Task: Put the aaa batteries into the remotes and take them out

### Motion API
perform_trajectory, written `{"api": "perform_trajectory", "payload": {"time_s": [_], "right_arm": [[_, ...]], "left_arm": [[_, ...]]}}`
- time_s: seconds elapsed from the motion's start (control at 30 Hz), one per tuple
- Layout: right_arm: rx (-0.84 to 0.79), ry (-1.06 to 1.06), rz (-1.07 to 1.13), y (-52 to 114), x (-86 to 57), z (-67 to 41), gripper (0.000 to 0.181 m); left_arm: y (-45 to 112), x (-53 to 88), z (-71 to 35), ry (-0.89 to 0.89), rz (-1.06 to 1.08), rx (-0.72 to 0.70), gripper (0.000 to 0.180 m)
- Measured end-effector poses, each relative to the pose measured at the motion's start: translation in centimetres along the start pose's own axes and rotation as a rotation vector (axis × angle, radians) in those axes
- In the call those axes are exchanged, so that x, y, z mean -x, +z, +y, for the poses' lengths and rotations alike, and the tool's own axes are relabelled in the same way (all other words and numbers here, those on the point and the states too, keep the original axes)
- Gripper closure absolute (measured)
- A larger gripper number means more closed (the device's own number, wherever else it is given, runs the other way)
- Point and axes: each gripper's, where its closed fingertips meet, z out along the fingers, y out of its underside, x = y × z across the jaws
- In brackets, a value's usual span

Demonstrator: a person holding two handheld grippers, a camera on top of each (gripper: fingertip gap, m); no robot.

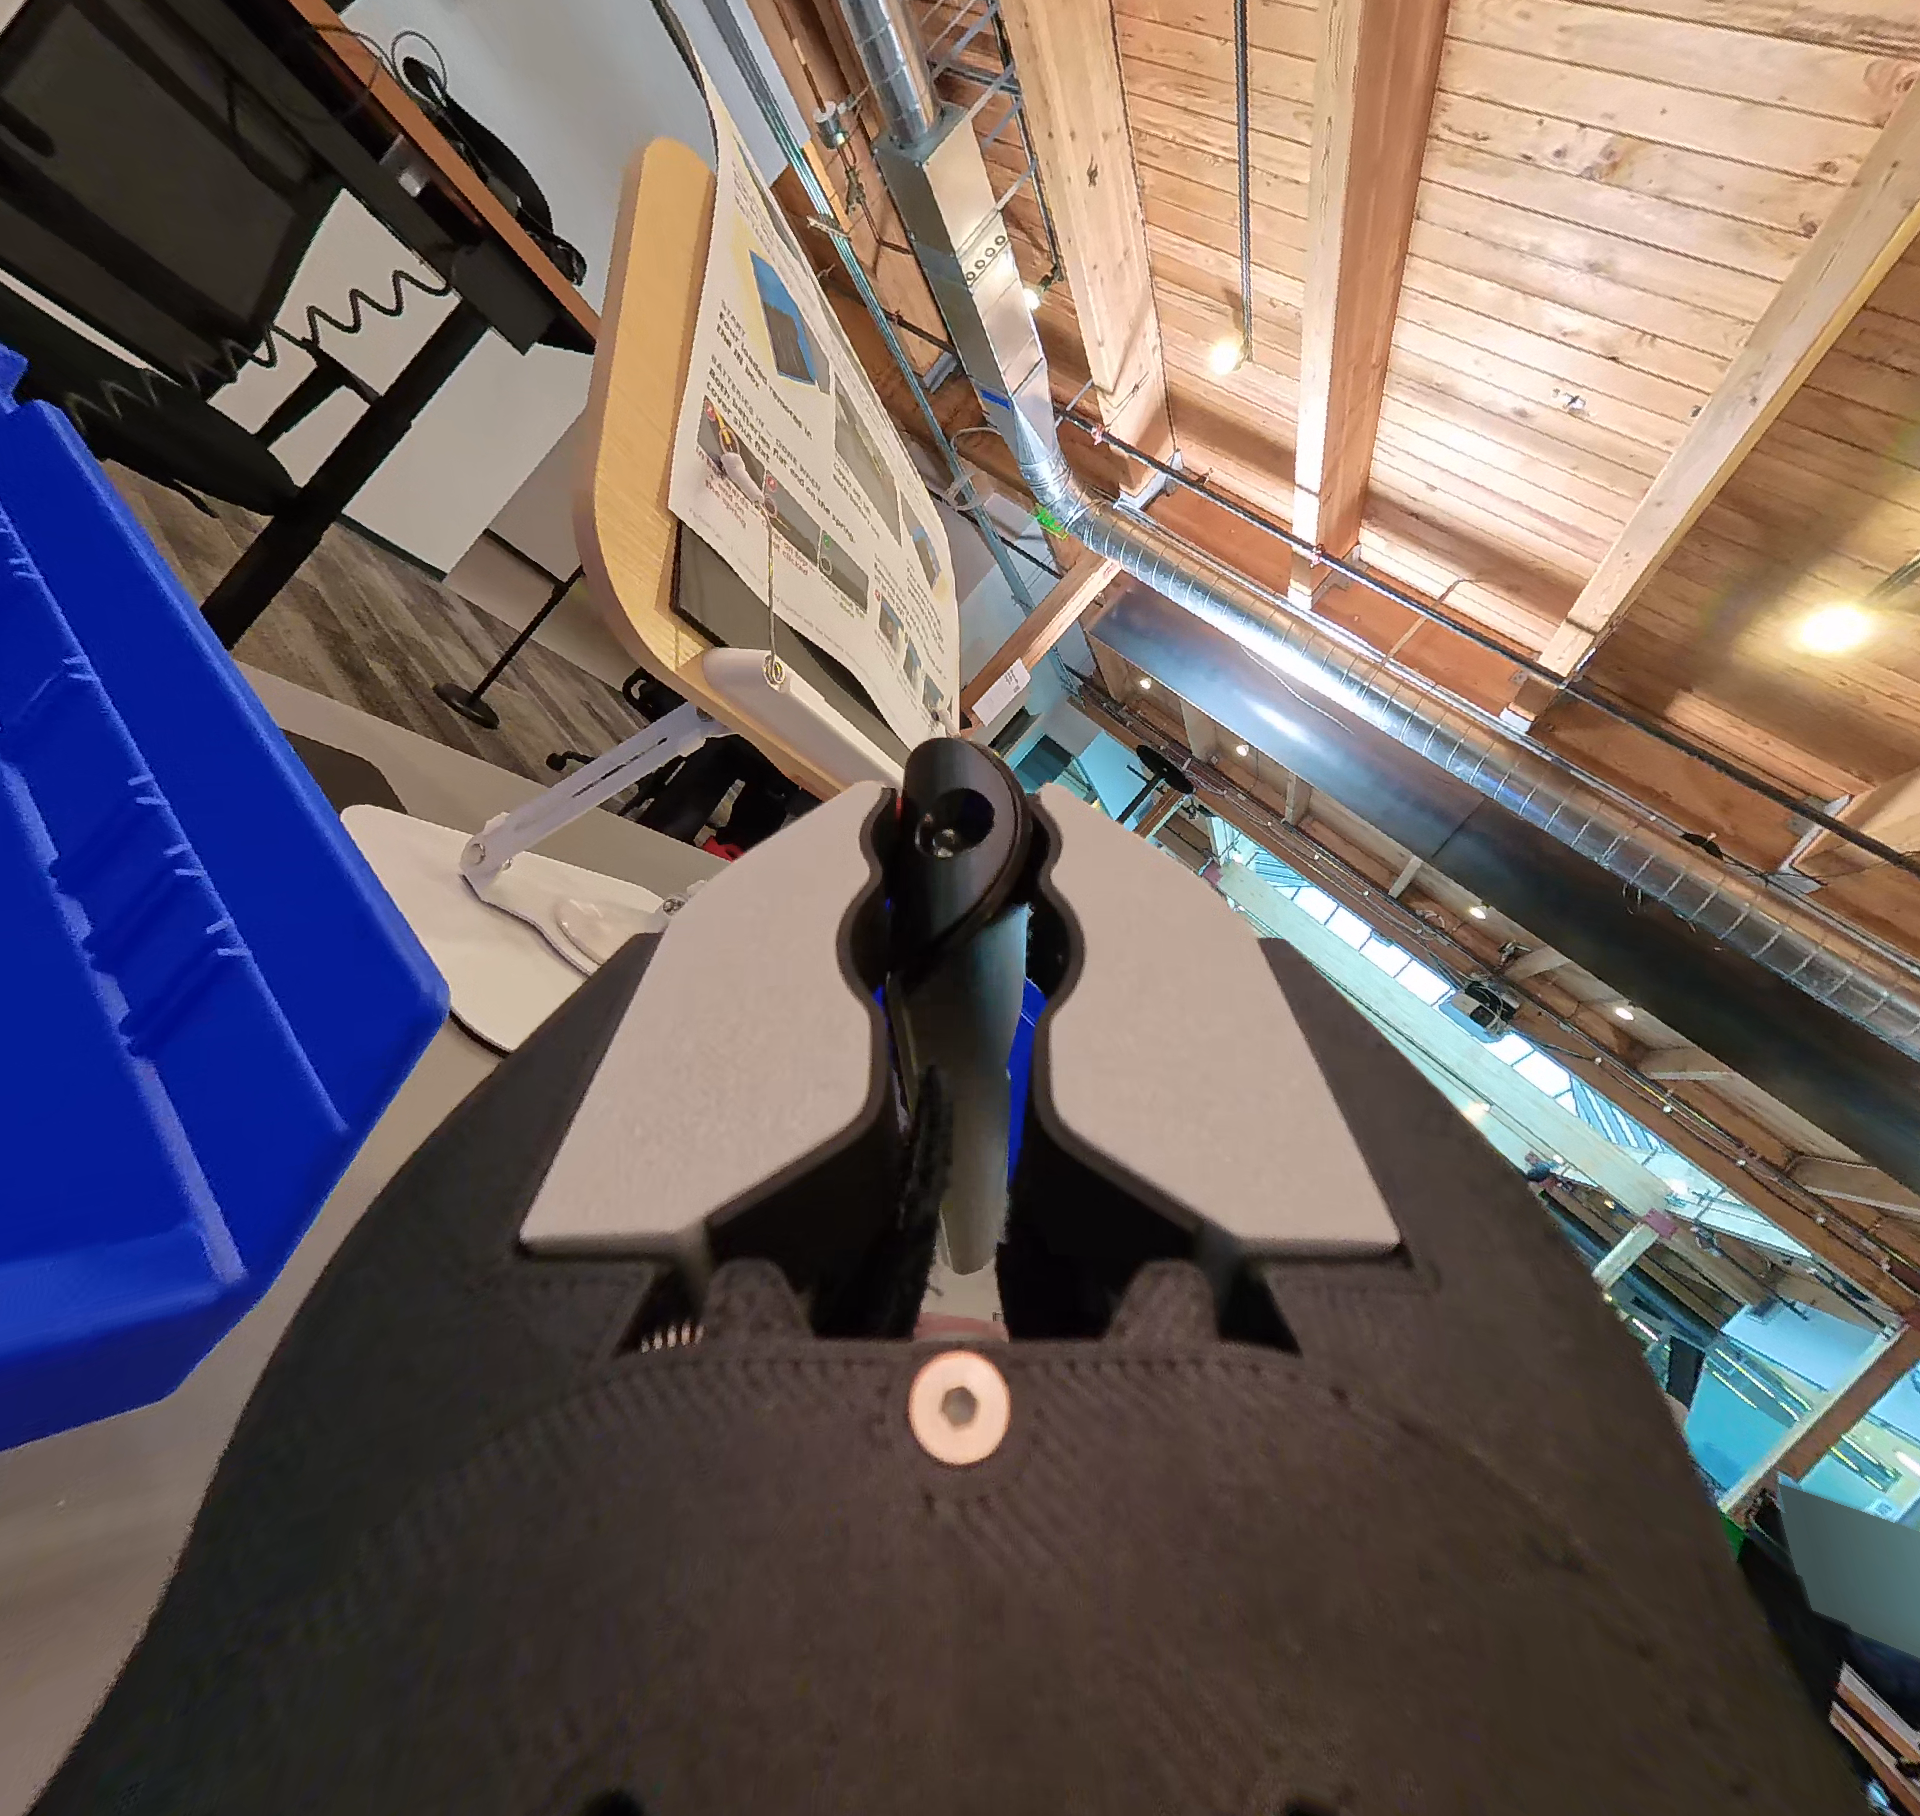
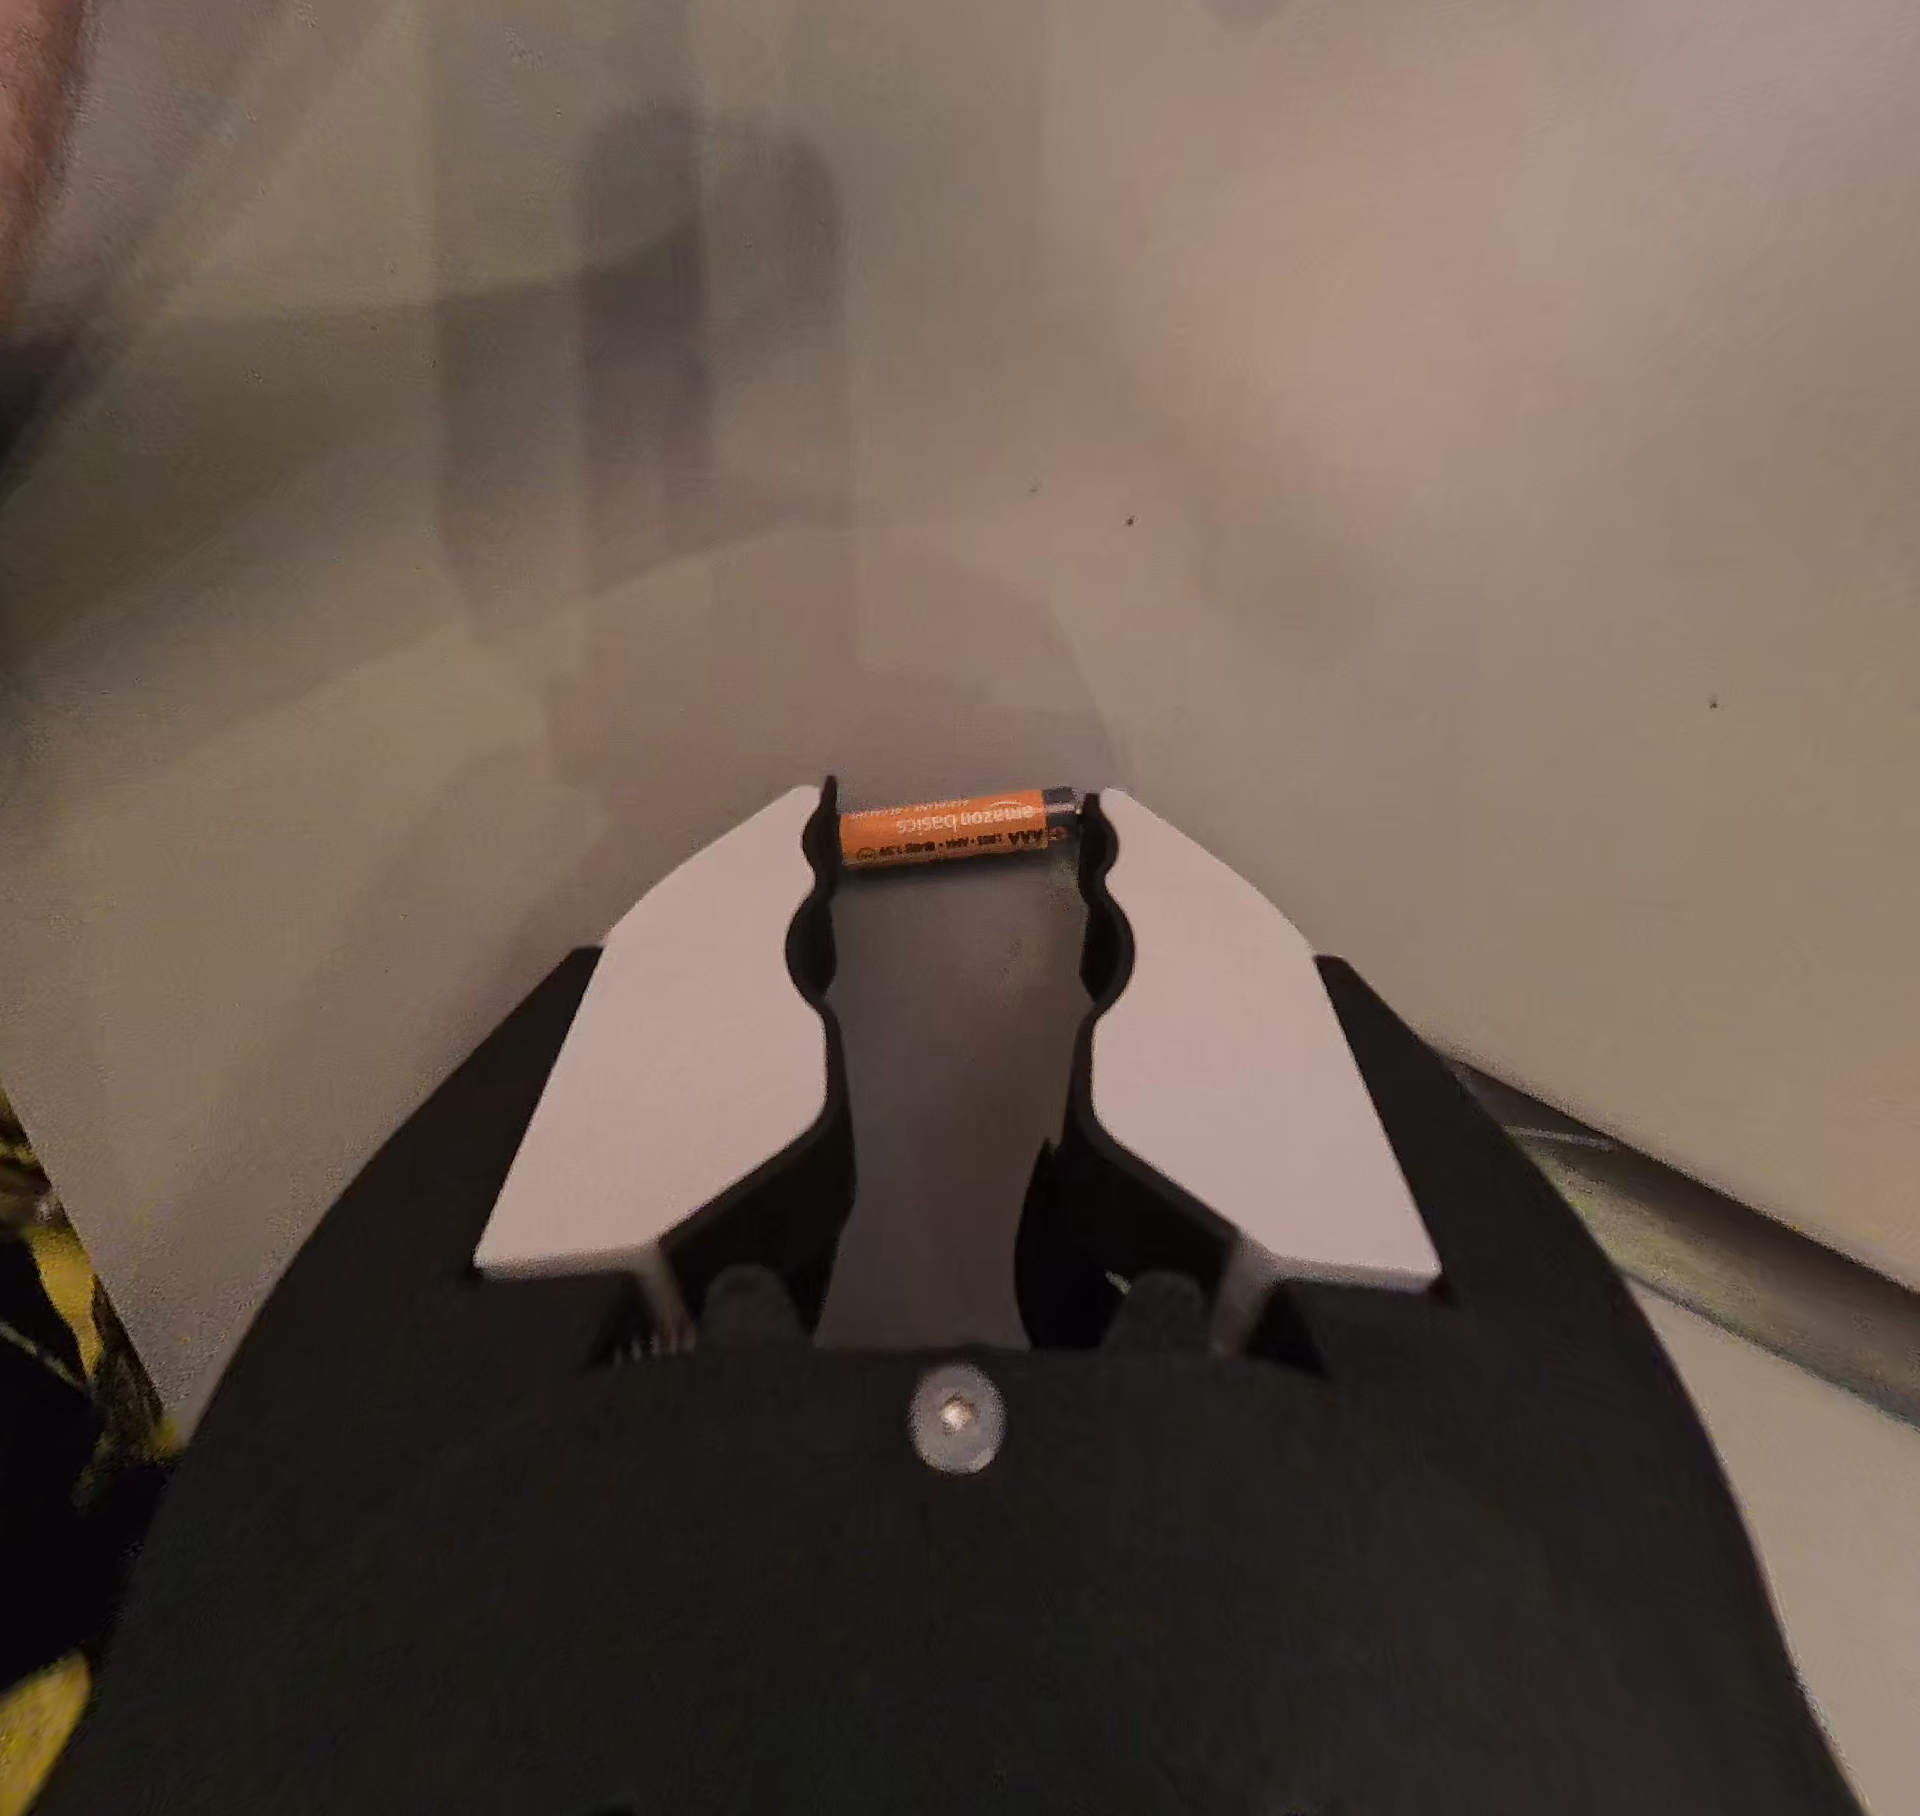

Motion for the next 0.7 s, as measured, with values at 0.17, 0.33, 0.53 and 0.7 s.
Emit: {"api": "perform_trajectory", "payload": {"time_s": [0.17, 0.33, 0.53, 0.7], "right_arm": [[0.156, -0.382, -0.181, -1.1, 0.4, 1.8, 0.137], [0.243, -0.822, -0.263, -1.6, -0.5, 1.6, 0.130], [0.245, -0.312, -0.064, -2.4, -2.2, 0.8, 0.144], [0.232, -0.123, -0.017, -1.5, -1.9, 2.3, 0.144]], "left_arm": [[0.1, -0.5, 0.1, 0.003, 0.015, 0.002, 0.157], [0.2, -0.7, 0.2, 0.017, 0.018, 0.010, 0.157], [0.0, -0.5, -0.2, 0.020, 0.008, -0.004, 0.157], [0.1, -0.3, 0.1, 0.015, 0.006, 0.003, 0.157]]}}
